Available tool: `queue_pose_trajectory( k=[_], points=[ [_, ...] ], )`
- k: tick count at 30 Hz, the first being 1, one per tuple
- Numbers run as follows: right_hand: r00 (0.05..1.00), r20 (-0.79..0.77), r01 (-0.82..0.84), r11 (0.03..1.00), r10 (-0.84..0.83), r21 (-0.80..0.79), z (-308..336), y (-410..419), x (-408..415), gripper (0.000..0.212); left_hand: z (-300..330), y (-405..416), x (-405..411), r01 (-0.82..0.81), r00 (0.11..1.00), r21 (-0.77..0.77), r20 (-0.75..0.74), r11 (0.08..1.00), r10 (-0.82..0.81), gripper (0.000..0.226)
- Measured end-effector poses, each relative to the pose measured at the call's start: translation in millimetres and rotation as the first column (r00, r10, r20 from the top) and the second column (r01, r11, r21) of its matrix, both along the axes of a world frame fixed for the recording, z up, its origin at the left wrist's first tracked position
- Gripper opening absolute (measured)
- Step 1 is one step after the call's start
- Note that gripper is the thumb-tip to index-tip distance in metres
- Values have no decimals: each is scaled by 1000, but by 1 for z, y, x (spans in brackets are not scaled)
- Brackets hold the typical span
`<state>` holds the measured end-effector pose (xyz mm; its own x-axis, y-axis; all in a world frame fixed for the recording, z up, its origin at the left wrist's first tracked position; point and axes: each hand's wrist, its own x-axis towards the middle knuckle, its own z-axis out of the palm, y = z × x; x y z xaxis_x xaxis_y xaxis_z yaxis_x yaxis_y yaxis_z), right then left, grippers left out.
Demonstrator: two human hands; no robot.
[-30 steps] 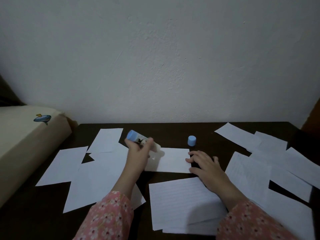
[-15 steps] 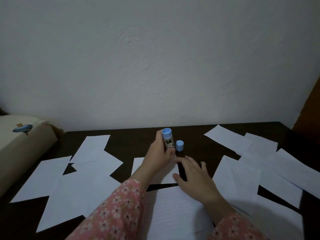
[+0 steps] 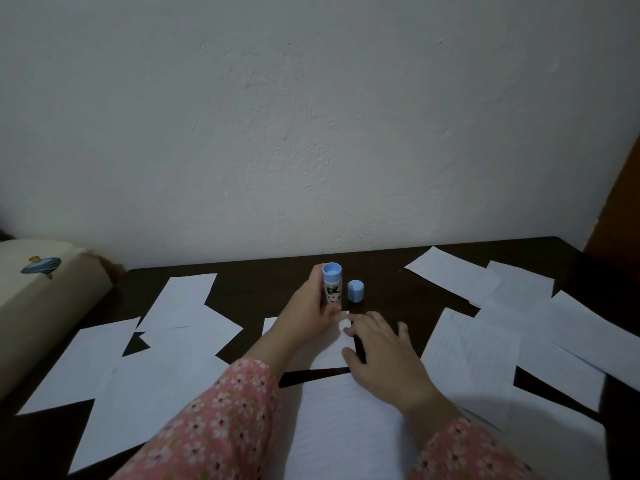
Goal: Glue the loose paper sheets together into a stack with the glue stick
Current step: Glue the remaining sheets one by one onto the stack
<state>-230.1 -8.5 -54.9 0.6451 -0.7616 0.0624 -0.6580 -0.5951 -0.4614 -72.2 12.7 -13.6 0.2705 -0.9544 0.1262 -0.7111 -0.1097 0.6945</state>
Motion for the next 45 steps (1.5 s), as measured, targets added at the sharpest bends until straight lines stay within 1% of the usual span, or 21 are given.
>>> queue_pose_trajectory(
  k=[4,14,26,27,28,29,31,32,33,36,39,41,43,45],
  points=[
    [1000,-12,6,1000,-6,-10,1,1,1,43,1,9,12,-9,1000,5,-7,1000,9,65],
    [999,-43,30,999,-31,-24,-1,2,2,42,4,37,49,-106,994,39,-31,994,107,65],
    [999,-30,30,999,-31,-34,-2,2,2,39,6,51,62,-194,976,50,-86,980,198,65],
    [999,-30,30,999,-31,-34,-2,2,2,38,5,52,63,-222,967,31,-121,974,225,64],
    [999,-32,28,999,-30,-35,-2,2,2,38,6,55,64,-272,944,-3,-194,962,267,63],
    [999,-34,27,999,-29,-32,-1,2,2,38,7,58,65,-343,899,-45,-306,938,314,63],
    [999,-39,28,999,-29,-27,-1,2,3,39,14,68,65,-492,766,-132,-536,860,356,68],
    [999,-42,27,999,-28,-26,-1,3,3,39,17,74,66,-546,715,-170,-605,820,350,69],
    [999,-47,26,999,-27,-23,-1,3,3,39,20,80,66,-581,685,-203,-644,788,340,70],
    [997,-72,17,1000,-17,-4,3,2,4,40,26,96,62,-640,622,-235,-717,731,315,69],
    [996,-87,18,999,-13,51,9,2,4,43,22,104,51,-651,560,-200,-778,733,285,67],
    [993,-119,19,996,-9,86,15,1,5,45,15,106,41,-637,532,-164,-801,753,275,71],
    [987,-160,26,992,-6,121,22,0,7,45,5,105,30,-608,544,-136,-789,782,286,72],
    [985,-172,55,987,-28,154,27,1,10,42,-2,103,23,-566,585,-124,-757,815,291,67]
  ],
)
